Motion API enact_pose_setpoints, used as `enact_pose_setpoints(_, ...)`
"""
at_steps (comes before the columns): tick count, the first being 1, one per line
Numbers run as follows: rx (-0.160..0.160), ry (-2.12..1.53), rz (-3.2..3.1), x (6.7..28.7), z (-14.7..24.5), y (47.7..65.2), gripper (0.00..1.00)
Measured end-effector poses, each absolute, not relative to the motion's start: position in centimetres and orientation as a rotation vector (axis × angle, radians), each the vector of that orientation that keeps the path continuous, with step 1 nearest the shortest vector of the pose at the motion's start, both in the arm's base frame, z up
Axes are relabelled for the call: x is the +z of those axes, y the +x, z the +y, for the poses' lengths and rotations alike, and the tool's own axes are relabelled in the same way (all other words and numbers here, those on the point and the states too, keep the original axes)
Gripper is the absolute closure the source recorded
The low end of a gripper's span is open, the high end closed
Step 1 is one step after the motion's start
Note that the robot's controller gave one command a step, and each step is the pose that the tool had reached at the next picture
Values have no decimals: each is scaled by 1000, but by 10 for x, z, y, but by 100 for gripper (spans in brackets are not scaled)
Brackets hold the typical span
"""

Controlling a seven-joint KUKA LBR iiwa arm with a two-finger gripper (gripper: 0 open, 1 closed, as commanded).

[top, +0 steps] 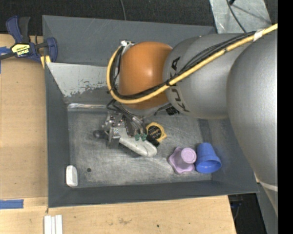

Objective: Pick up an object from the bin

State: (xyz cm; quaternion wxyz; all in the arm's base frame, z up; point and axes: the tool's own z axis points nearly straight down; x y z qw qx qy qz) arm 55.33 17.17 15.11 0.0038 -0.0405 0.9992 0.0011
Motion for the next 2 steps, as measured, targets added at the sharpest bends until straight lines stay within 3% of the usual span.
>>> enact_pose_setpoints(1, -3, -90, 3148, 191, 170, 534, 100)
enact_pose_setpoints(2, 0, -108, 3140, 253, 179, 558, 100)
